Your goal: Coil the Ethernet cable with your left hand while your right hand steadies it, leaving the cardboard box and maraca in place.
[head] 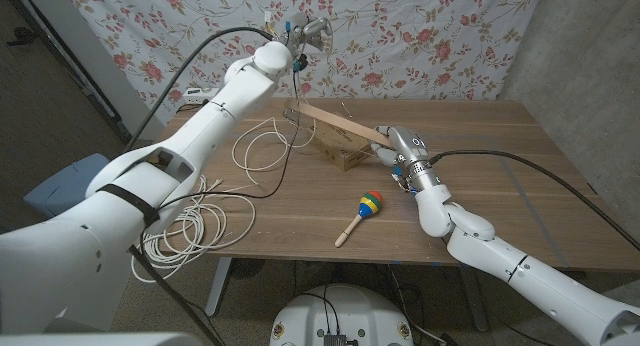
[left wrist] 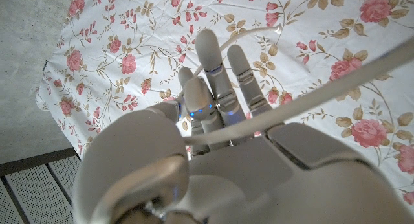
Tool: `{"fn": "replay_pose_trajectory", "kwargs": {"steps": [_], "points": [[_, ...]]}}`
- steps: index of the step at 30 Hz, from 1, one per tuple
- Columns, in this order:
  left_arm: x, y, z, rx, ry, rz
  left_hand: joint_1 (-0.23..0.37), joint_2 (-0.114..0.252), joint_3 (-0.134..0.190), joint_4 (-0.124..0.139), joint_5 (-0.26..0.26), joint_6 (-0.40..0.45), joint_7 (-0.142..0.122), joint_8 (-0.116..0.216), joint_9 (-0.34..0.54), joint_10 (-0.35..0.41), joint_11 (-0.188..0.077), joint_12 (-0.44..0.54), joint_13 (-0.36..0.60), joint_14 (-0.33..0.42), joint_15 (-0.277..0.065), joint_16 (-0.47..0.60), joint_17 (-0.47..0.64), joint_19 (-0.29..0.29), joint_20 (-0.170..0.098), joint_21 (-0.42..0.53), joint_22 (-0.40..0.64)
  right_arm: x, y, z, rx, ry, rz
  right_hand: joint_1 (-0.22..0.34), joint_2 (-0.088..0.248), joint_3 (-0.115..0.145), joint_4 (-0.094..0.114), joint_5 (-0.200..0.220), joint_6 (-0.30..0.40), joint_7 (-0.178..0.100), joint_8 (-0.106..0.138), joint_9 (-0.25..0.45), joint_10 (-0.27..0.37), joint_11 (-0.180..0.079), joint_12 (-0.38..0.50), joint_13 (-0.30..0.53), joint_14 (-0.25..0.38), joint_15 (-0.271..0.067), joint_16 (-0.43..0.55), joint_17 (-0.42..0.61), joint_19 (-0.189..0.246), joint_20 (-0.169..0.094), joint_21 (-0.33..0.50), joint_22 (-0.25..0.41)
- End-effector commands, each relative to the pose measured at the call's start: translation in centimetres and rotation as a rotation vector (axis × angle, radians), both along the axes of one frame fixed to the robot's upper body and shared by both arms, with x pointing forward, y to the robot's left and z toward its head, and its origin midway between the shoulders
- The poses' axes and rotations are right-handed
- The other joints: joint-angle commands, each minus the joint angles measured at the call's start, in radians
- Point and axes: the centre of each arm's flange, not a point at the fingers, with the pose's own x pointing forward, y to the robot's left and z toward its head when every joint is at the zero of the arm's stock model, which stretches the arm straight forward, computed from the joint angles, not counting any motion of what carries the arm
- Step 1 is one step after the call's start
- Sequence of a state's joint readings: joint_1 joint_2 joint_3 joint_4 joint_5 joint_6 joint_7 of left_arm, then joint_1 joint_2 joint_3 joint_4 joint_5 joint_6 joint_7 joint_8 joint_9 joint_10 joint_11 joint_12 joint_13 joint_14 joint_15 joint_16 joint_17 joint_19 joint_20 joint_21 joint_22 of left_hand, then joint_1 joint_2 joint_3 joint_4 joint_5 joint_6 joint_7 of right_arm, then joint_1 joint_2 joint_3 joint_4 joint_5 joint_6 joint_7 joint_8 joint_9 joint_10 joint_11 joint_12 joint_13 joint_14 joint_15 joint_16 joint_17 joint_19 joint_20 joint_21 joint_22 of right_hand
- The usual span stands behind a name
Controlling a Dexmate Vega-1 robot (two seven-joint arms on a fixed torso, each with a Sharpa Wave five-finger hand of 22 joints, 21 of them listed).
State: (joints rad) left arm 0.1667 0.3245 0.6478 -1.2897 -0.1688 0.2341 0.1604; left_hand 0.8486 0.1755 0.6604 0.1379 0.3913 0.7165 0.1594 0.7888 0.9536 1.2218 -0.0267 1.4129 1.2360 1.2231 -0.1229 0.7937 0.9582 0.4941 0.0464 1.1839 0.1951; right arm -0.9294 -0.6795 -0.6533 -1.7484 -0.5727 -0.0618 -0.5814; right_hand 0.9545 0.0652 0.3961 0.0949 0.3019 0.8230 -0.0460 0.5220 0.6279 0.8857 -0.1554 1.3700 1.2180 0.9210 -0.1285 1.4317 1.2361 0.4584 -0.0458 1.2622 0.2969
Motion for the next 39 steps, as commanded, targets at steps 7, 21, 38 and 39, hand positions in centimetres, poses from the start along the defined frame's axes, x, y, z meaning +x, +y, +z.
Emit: {"fn": "replay_pose_trajectory", "kwargs": {"steps": [7,21,38,39], "points": [[-2.0,-6.3,2.2,0.060,-0.023,-0.145,-0.015,-0.001,0.015,-0.004,-0.009,0.029,0.033,0.007,0.000,-0.014,-0.009,0.029,-0.001,0.010,0.002,-0.012,-0.009,-0.007,-0.003,0.015,0.000,1.9,3.5,1.8,-0.106,0.007,0.052,-0.097,0.111,0.048,0.043,0.005,0.012,0.003,0.011,-0.005,0.000,0.000,0.011,0.006,-0.008,-0.084,0.019,0.002,-0.006,-0.076,0.019,-0.011],[-7.4,-6.5,1.8,0.086,-0.045,-0.225,-0.024,-0.001,0.026,-0.009,-0.018,0.028,0.032,0.010,-0.004,-0.024,-0.011,0.063,-0.001,0.013,0.000,-0.015,-0.009,-0.007,0.000,0.023,-0.002,5.6,4.2,3.7,-0.107,0.055,0.011,-0.094,0.111,0.050,0.040,0.006,0.016,0.008,0.015,-0.013,-0.003,-0.001,0.019,0.004,-0.012,-0.084,0.034,0.003,-0.010,-0.078,0.033,-0.024],[-8.7,-3.4,0.6,0.099,-0.147,0.096,-0.036,-0.003,0.039,-0.012,-0.029,0.032,0.030,0.014,-0.015,-0.036,-0.019,0.100,-0.002,0.016,-0.001,-0.019,-0.009,-0.009,-0.001,0.030,-0.004,4.4,2.7,4.6,-0.033,0.000,0.073,-0.094,0.110,0.050,0.041,0.007,0.012,0.007,0.022,-0.014,-0.004,0.001,0.020,-0.002,-0.020,-0.083,0.054,0.002,-0.017,-0.079,0.052,-0.044],[-8.6,-3.4,0.7,0.099,-0.156,0.113,-0.037,-0.003,0.040,-0.012,-0.030,0.030,0.031,0.017,-0.010,-0.037,-0.019,0.102,-0.002,0.017,-0.002,-0.022,-0.013,-0.009,-0.001,0.031,-0.004,4.0,2.9,4.7,-0.035,-0.006,0.094,-0.094,0.110,0.050,0.041,0.007,0.011,0.007,0.022,-0.014,-0.004,0.001,0.022,0.000,-0.020,-0.083,0.054,0.002,-0.018,-0.080,0.053,-0.045]]}}
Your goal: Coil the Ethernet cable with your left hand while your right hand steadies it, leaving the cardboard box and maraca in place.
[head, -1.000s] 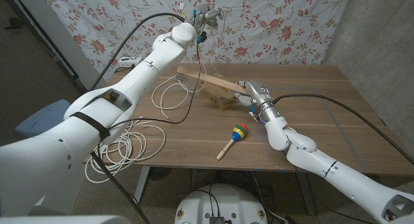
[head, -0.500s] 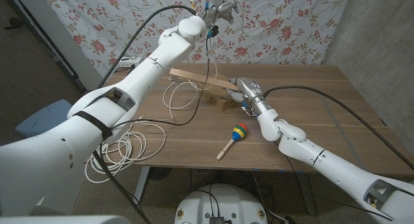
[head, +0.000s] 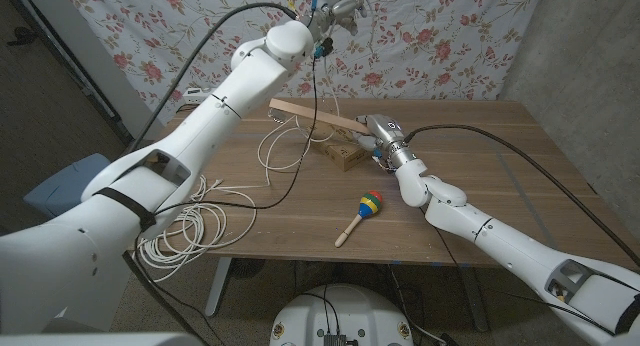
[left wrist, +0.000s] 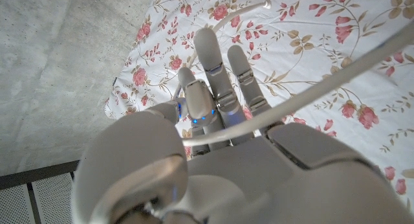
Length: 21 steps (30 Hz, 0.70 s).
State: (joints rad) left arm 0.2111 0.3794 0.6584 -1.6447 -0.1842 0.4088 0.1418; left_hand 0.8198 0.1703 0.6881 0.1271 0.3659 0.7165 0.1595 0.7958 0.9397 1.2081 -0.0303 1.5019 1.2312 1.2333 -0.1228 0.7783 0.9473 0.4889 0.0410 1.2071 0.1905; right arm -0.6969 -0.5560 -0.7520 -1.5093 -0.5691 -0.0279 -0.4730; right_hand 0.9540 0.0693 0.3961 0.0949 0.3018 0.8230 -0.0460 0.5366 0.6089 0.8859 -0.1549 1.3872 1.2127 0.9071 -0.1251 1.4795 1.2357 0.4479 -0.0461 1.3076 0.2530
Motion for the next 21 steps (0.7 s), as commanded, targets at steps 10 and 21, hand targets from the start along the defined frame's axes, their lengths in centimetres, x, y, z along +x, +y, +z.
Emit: {"fn": "replay_pose_trajectory", "kwargs": {"steps": [10,21], "points": [[1.7,1.2,0.0,-0.050,-0.102,0.212,-0.015,0.001,0.018,-0.001,-0.008,0.027,0.031,0.008,-0.004,-0.028,-0.014,0.026,0.002,0.004,0.002,-0.006,0.003,-0.006,0.004,0.008,-0.001,-5.1,2.3,0.6,-0.049,-0.117,0.248,-0.095,0.105,0.049,0.042,0.009,0.011,0.006,0.011,0.002,-0.002,-0.001,0.002,-0.003,-0.010,-0.087,0.017,0.003,-0.011,-0.081,0.018,-0.013],[3.0,0.9,0.3,-0.051,-0.111,0.237,-0.022,0.002,0.023,-0.002,-0.012,0.025,0.030,0.013,-0.002,-0.032,-0.014,0.036,0.001,0.005,-0.002,-0.010,0.000,-0.009,0.004,0.010,-0.001,-5.6,2.6,0.6,-0.053,-0.129,0.312,-0.096,0.104,0.048,0.043,0.010,0.010,0.004,0.013,-0.001,-0.007,-0.002,0.007,0.004,-0.012,-0.087,0.024,0.003,-0.013,-0.083,0.024,-0.021]]}}
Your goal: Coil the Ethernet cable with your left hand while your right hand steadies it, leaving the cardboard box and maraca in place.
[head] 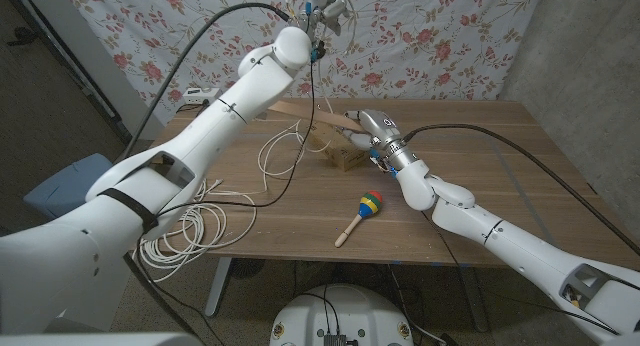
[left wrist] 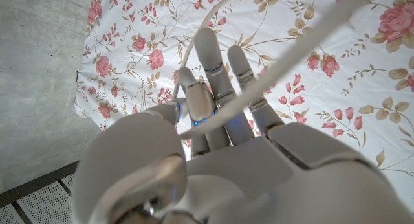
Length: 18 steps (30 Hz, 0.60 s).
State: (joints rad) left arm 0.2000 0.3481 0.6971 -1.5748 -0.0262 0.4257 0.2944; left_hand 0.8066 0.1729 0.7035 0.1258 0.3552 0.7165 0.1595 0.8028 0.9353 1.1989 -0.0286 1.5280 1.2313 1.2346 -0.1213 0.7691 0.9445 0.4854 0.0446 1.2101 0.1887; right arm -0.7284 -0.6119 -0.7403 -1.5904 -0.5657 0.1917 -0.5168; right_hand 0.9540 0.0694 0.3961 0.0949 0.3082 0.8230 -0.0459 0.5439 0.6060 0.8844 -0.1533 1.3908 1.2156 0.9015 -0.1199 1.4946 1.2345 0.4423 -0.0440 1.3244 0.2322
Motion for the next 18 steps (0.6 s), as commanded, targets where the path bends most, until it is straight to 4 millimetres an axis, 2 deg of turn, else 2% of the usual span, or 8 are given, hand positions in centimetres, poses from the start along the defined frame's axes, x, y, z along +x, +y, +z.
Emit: {"fn": "replay_pose_trajectory", "kwargs": {"steps": [1,6,12,17,18], "points": [[1.7,-0.1,0.3,-0.013,-0.006,0.020,-0.009,-0.001,0.008,-0.001,-0.001,0.024,0.031,0.006,0.002,-0.024,-0.017,0.010,0.001,0.004,-0.003,-0.001,0.003,-0.006,0.001,0.007,0.001,-1.2,0.8,0.0,-0.019,-0.019,0.097,-0.096,0.104,0.048,0.043,0.004,0.010,0.004,0.005,0.002,-0.006,-0.004,0.004,0.001,-0.007,-0.092,0.009,0.004,-0.007,-0.085,0.008,0.000],[2.1,-0.5,0.3,-0.001,0.000,0.019,-0.013,-0.001,0.010,-0.001,-0.003,0.023,0.031,0.008,0.002,-0.026,-0.017,0.011,-0.002,0.002,0.000,-0.001,0.005,-0.009,0.000,0.007,0.001,-0.5,0.7,0.1,-0.021,-0.002,0.098,-0.096,0.104,0.047,0.043,0.004,0.010,0.004,0.006,0.000,-0.007,-0.002,0.006,0.002,-0.009,-0.092,0.013,0.004,-0.009,-0.085,0.011,-0.005],[1.2,-0.3,0.6,0.018,-0.007,0.024,-0.014,0.000,0.012,-0.001,-0.004,0.024,0.032,0.009,0.001,-0.025,-0.016,0.012,-0.003,0.004,-0.001,-0.002,0.003,-0.008,0.000,0.008,0.001,2.3,-1.4,0.6,0.048,0.064,0.031,-0.094,0.103,0.048,0.042,0.006,0.011,0.008,0.007,-0.006,-0.005,0.001,-0.001,-0.011,-0.011,-0.092,0.018,0.004,-0.001,-0.088,0.018,-0.012],[0.4,0.1,0.6,0.039,-0.003,0.045,-0.017,-0.001,0.014,-0.002,-0.005,0.027,0.032,0.009,-0.003,-0.024,-0.016,0.011,-0.006,0.003,-0.003,0.000,0.009,-0.009,-0.001,0.009,0.001,3.3,-2.4,1.2,0.070,0.054,-0.019,-0.090,0.103,0.051,0.038,0.008,0.009,0.011,0.009,-0.005,-0.009,0.009,0.008,0.004,-0.014,-0.092,0.021,0.004,0.000,-0.089,0.021,-0.018],[0.2,0.2,0.6,0.042,-0.002,0.048,-0.018,0.000,0.015,-0.002,-0.005,0.028,0.030,0.010,-0.003,-0.024,-0.018,0.011,-0.006,0.005,-0.007,-0.002,0.006,-0.010,-0.001,0.009,0.001,3.4,-2.6,1.3,0.075,0.056,-0.021,-0.089,0.103,0.052,0.038,0.008,0.009,0.011,0.009,-0.006,-0.005,0.008,-0.001,-0.013,-0.015,-0.092,0.023,0.004,-0.004,-0.088,0.021,-0.020]]}}
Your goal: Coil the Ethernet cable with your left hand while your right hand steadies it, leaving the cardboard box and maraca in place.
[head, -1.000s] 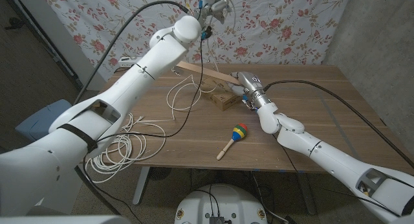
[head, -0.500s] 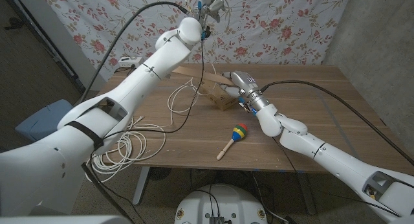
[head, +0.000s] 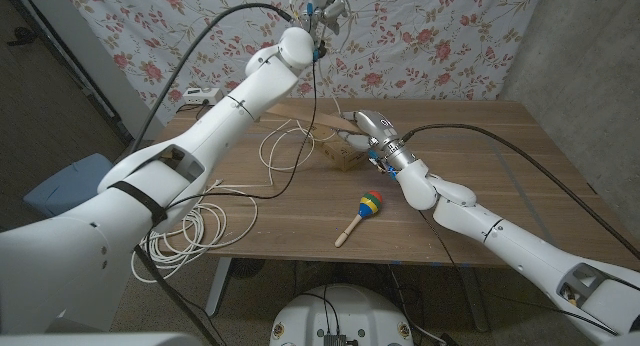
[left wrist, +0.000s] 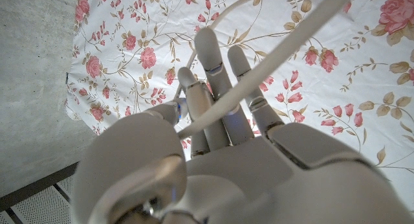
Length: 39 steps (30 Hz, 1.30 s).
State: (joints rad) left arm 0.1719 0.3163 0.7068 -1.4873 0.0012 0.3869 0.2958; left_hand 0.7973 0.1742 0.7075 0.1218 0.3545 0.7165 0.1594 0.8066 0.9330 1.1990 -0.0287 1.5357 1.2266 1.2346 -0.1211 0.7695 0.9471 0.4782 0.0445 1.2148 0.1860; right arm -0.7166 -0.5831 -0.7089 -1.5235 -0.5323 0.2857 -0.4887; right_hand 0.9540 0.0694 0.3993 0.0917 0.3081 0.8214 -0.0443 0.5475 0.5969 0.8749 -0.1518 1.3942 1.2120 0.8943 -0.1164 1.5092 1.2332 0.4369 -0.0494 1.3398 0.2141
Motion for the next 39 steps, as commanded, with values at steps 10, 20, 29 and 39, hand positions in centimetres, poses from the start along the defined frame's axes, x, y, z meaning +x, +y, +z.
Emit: {"fn": "replay_pose_trajectory", "kwargs": {"steps": [10,20,29,39], "points": [[-1.9,1.8,0.0,0.023,0.026,0.033,-0.016,-0.002,0.017,0.001,-0.007,0.027,0.031,0.011,-0.003,-0.024,-0.017,0.003,0.000,0.004,-0.007,-0.004,0.006,-0.004,-0.001,0.008,0.003,3.7,-3.7,1.6,0.110,0.033,-0.132,-0.086,0.100,0.050,0.040,0.012,0.010,0.014,0.007,-0.004,0.002,0.012,-0.014,-0.016,-0.014,-0.095,0.015,0.005,0.002,-0.084,0.013,-0.013],[-2.9,1.5,0.1,0.030,0.106,-0.102,-0.020,-0.002,0.022,-0.001,-0.009,0.027,0.031,0.014,-0.005,-0.024,-0.017,0.004,-0.004,0.006,-0.007,-0.005,0.006,-0.004,0.000,0.010,0.003,4.7,-3.4,2.2,0.093,0.037,-0.202,-0.084,0.099,0.049,0.041,0.014,0.012,0.013,0.011,-0.005,0.003,0.011,-0.012,-0.010,-0.015,-0.096,0.021,0.005,0.001,-0.084,0.018,-0.018],[-3.4,1.6,-0.5,-0.011,0.234,-0.309,-0.025,0.000,0.027,-0.003,-0.012,0.024,0.031,0.016,-0.008,-0.026,-0.019,0.006,0.002,0.004,-0.002,-0.009,0.005,-0.005,0.002,0.014,0.004,6.4,-2.7,2.9,0.091,0.065,-0.274,-0.083,0.100,0.049,0.041,0.016,0.013,0.014,0.015,-0.007,0.003,0.011,-0.011,-0.004,-0.017,-0.095,0.025,0.005,0.000,-0.082,0.024,-0.020],[-5.2,2.6,-1.7,-0.035,0.237,-0.381,-0.030,0.000,0.033,-0.005,-0.015,0.022,0.032,0.019,-0.012,-0.027,-0.023,0.007,0.003,0.006,-0.005,-0.011,0.005,-0.005,0.002,0.018,0.003,7.8,-2.8,3.6,0.151,0.054,-0.382,-0.083,0.100,0.048,0.043,0.017,0.012,0.011,0.017,-0.010,0.011,0.008,-0.022,-0.020,-0.015,-0.096,0.029,0.005,0.000,-0.080,0.032,-0.022]]}}
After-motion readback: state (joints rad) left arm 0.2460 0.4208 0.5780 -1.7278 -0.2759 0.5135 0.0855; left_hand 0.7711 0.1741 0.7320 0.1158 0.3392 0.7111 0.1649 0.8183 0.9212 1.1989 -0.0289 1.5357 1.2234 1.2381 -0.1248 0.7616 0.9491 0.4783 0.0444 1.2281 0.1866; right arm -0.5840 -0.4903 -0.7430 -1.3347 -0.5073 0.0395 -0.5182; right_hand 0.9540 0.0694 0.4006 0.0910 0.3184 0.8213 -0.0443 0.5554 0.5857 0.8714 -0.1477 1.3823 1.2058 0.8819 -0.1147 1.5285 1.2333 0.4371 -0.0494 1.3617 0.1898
